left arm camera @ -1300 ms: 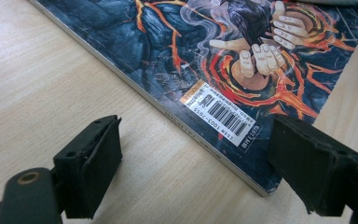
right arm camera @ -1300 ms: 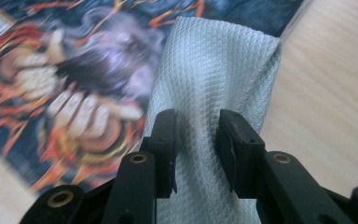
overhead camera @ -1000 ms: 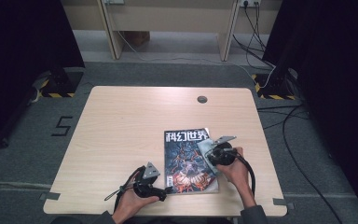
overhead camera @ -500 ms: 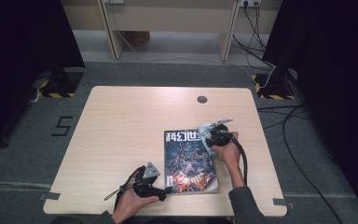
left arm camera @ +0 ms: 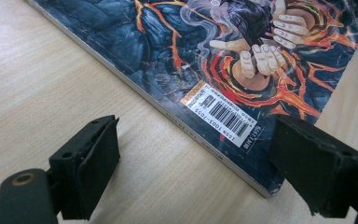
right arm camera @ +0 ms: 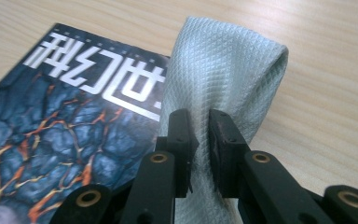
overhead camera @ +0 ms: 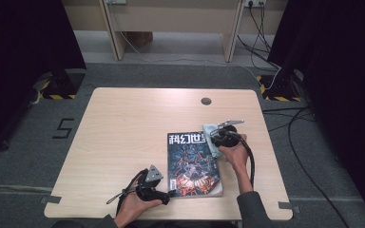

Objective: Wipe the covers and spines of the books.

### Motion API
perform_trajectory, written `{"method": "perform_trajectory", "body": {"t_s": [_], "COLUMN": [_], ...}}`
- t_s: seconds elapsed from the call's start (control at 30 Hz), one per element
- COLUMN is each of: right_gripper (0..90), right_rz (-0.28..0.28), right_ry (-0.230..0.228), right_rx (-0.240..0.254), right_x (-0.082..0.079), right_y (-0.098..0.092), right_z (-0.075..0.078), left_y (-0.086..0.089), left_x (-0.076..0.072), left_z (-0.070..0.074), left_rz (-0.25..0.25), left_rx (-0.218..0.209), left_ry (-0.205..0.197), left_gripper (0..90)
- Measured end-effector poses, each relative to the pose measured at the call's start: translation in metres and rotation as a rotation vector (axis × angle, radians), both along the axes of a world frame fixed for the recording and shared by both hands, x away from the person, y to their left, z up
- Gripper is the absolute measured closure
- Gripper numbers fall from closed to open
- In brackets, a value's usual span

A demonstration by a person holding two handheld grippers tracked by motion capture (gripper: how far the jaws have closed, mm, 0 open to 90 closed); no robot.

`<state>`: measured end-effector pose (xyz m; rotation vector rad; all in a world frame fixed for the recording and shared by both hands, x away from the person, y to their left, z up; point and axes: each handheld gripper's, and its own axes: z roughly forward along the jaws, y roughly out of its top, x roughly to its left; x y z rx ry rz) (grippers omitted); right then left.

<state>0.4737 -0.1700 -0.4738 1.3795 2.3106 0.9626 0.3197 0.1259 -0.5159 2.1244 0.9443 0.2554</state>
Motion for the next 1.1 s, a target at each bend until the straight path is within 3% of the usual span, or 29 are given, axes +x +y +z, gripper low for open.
{"method": "perform_trajectory", "body": {"t_s": [0.3, 0.4, 0.5, 0.67, 0.93, 1.1], "right_gripper": [80.1, 80.0, 80.0, 80.0, 79.9, 79.7], "right_rz": [0.030, 0.027, 0.025, 0.002, -0.034, -0.089], "right_ry": [-0.076, -0.126, -0.126, -0.117, -0.105, -0.077], "right_rx": [0.043, 0.049, 0.055, 0.021, -0.011, -0.038], "right_x": [-0.021, -0.040, -0.048, -0.066, -0.078, -0.082], "right_y": [-0.013, -0.025, -0.031, -0.051, -0.076, -0.092], "right_z": [0.019, 0.023, 0.021, 0.023, 0.020, 0.014], "left_y": [0.000, 0.000, 0.000, 0.000, 0.000, 0.001], "left_x": [0.000, 0.000, 0.000, 0.001, 0.001, 0.003], "left_z": [0.000, 0.000, 0.000, 0.000, 0.001, 0.001], "left_rz": [0.002, 0.001, 0.001, -0.001, -0.004, -0.006], "left_rx": [-0.001, 0.000, 0.000, 0.004, 0.007, 0.011], "left_ry": [-0.001, -0.001, 0.000, 0.002, 0.003, 0.008], "left_gripper": [14.9, 14.8, 14.7, 14.3, 14.1, 14.1]}}
